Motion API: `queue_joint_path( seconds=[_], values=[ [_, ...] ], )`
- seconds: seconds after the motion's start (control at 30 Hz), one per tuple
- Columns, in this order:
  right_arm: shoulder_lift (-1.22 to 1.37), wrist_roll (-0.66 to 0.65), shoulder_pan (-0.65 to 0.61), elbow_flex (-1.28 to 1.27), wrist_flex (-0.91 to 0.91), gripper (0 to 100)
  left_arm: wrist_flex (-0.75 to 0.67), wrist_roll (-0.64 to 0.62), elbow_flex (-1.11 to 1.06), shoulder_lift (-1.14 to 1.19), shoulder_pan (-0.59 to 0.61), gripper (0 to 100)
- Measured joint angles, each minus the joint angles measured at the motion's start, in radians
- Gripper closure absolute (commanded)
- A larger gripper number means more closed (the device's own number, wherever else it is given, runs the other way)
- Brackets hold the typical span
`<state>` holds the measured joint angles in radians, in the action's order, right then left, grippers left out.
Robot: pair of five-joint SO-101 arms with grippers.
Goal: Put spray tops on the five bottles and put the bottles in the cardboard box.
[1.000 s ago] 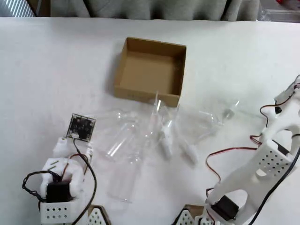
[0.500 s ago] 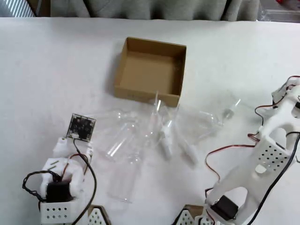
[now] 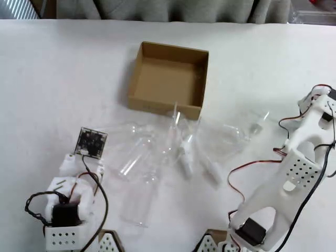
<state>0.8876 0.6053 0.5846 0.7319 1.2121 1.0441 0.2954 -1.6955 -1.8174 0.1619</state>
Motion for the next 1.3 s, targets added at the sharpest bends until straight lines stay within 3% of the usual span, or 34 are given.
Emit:
queue_joint_path(
  seconds=[0.03, 0.27, 0.73, 0.83, 0.97, 1.2, 1.3],
  values=[
    [0.000, 0.000, 0.002, -0.002, 0.000, 98.5, 0.000, 0.000, 0.000, 0.000, 0.000, 98],
    [0.002, -0.183, 0.012, 0.011, 0.025, 98.0, 0.000, 0.000, 0.000, 0.000, 0.000, 98],
    [-0.130, -0.233, 0.143, 0.443, 0.344, 97.5, 0.000, 0.000, 0.000, 0.000, 0.000, 98],
    [-0.150, -0.368, 0.141, 0.506, 0.460, 98.0, 0.000, 0.000, 0.000, 0.000, 0.000, 98],
    [-0.180, -0.588, 0.132, 0.470, 0.485, 98.0, 0.000, 0.000, 0.000, 0.000, 0.000, 98],
    [-0.230, -1.008, 0.123, 0.132, 0.486, 98.0, 0.000, 0.000, 0.000, 0.000, 0.000, 98],
    [-0.252, -1.080, 0.110, 0.006, 0.486, 98.1, 0.000, 0.000, 0.000, 0.000, 0.000, 98]
  ],
)
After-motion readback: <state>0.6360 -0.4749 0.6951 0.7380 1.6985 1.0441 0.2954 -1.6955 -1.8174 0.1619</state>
